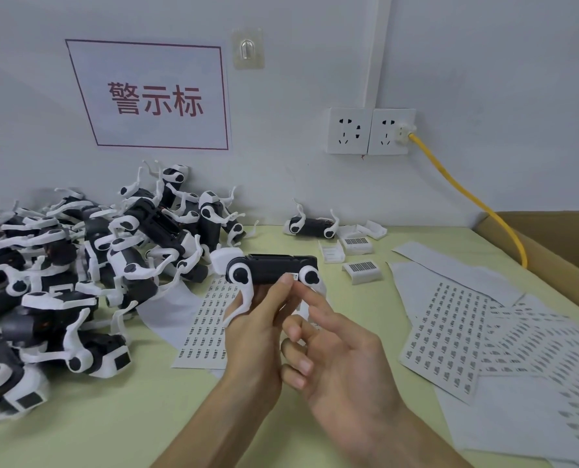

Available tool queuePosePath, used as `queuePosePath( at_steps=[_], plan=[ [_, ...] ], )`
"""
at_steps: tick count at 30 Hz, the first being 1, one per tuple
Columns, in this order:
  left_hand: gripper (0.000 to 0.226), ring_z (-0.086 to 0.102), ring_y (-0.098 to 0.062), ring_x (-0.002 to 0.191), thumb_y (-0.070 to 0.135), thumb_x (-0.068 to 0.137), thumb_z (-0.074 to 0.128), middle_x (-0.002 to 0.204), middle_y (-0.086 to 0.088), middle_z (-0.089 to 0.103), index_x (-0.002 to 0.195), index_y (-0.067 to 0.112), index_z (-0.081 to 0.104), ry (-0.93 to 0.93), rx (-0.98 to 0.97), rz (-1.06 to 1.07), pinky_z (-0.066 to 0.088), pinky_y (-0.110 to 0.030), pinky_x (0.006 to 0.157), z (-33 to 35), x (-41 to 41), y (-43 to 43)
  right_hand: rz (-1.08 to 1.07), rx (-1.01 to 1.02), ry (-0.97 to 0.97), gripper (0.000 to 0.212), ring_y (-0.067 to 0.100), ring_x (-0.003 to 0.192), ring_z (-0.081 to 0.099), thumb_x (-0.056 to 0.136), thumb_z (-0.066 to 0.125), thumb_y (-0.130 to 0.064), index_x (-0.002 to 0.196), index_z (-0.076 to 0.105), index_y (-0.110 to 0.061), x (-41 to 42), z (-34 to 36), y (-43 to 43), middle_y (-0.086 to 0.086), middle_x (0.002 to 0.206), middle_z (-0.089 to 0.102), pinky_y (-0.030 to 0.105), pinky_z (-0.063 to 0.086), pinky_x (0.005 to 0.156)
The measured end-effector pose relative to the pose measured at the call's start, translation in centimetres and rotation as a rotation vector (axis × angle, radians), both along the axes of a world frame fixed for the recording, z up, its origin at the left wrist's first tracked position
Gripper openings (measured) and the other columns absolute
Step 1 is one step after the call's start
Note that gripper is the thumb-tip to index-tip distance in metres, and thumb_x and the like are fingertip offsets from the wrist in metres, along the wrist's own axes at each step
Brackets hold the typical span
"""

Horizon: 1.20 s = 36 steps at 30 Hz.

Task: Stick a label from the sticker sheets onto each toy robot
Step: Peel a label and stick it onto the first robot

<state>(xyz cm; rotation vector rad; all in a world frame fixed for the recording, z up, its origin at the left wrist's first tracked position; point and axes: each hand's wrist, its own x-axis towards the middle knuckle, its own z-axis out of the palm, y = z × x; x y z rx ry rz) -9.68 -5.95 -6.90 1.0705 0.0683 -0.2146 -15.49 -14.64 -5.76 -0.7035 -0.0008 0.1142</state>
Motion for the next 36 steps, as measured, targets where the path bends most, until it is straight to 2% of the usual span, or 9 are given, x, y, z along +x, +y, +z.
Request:
queuePosePath(
  at_steps=[4,8,11,14,18,21,26,30,36],
  plan=[
    [0.055,0.056,-0.022,0.068,0.038,0.082,0.079,0.113,-0.014,0.077,0.115,-0.005,0.067,0.024,-0.012,0.022,0.04,-0.02,0.039,0.1,-0.1,0.0,0.005,-0.04,-0.006,0.05,0.013,0.052,0.032,0.078,0.062,-0.023,0.127,0.07,-0.018,-0.1,0.0,0.2,0.003,0.074,0.047,0.027,0.027,0.051],
    [0.017,0.059,-0.027,0.08,0.035,0.084,0.077,0.109,-0.011,0.079,0.081,0.019,0.075,0.013,-0.01,0.086,0.041,-0.03,0.062,-0.3,0.2,-0.1,0.006,-0.069,-0.021,0.054,0.013,0.051,0.033,0.076,0.062,-0.022,0.128,0.07,-0.019,-0.2,0.0,0.3,0.004,0.073,0.047,0.027,0.029,0.05],
    [0.026,0.068,-0.026,0.092,0.032,0.089,0.076,0.101,-0.007,0.081,0.063,0.029,0.076,0.006,0.0,0.122,0.05,-0.035,0.07,-0.5,0.4,-0.2,-0.012,-0.133,-0.045,0.054,0.013,0.05,0.033,0.07,0.066,-0.013,0.122,0.074,-0.02,-0.1,-0.1,0.4,0.005,0.072,0.049,0.026,0.031,0.05],
    [0.02,0.078,-0.015,0.09,0.022,0.091,0.074,0.094,-0.002,0.081,0.071,0.02,0.076,-0.031,-0.014,0.207,0.056,-0.039,0.091,-0.4,0.8,-0.2,-0.112,-0.266,-0.037,0.037,0.014,0.048,0.035,0.08,0.06,-0.008,0.108,0.08,-0.02,0.0,-0.4,0.5,0.007,0.066,0.051,0.025,0.034,0.047],
    [0.009,0.078,-0.014,0.082,0.018,0.094,0.071,0.082,0.001,0.076,0.09,0.01,0.07,-0.083,-0.021,0.261,0.058,-0.023,0.08,-0.5,1.8,0.2,-0.44,-0.472,0.032,0.031,0.016,0.045,0.034,0.09,0.052,0.001,0.09,0.08,-0.014,0.4,-1.3,-0.2,0.007,0.06,0.047,0.027,0.034,0.049],
    [0.014,0.076,-0.013,0.077,0.019,0.095,0.071,0.081,0.0,0.075,0.095,0.006,0.07,-0.105,-0.017,0.226,0.059,-0.019,0.073,-0.5,2.0,0.2,-0.638,-0.653,-0.022,0.026,0.014,0.058,0.05,0.092,0.063,-0.008,0.094,0.077,-0.03,0.8,-1.1,-1.1,-0.002,0.071,0.057,0.025,0.043,0.062],
    [0.03,0.072,-0.019,0.083,0.028,0.096,0.069,0.092,-0.016,0.076,0.106,0.0,0.072,-0.183,0.027,0.066,0.055,-0.033,0.084,-0.4,1.1,-0.3,-0.634,-0.86,-0.176,0.035,0.0,0.101,0.064,0.096,0.067,-0.021,0.123,0.065,-0.044,1.3,-1.0,-1.9,-0.02,0.115,0.064,0.01,0.048,0.075],
    [0.041,0.075,-0.017,0.081,0.039,0.086,0.071,0.089,-0.009,0.077,0.107,0.004,0.07,-0.232,-0.007,-0.034,0.059,-0.025,0.071,-0.2,0.7,-0.1,-0.646,-0.932,-0.243,0.031,0.005,0.103,0.065,0.095,0.069,-0.022,0.121,0.067,-0.041,1.3,-1.1,-1.8,-0.018,0.118,0.065,0.019,0.052,0.078],
    [0.032,0.076,-0.026,0.084,0.042,0.086,0.071,0.088,-0.014,0.078,0.087,0.01,0.065,-0.352,0.098,0.021,0.057,-0.03,0.079,-0.5,1.2,0.1,-0.639,-0.949,-0.272,0.036,0.006,0.105,0.065,0.085,0.063,-0.04,0.121,0.065,-0.04,1.3,-1.4,-2.0,-0.015,0.12,0.066,0.02,0.052,0.08]
  ],
)
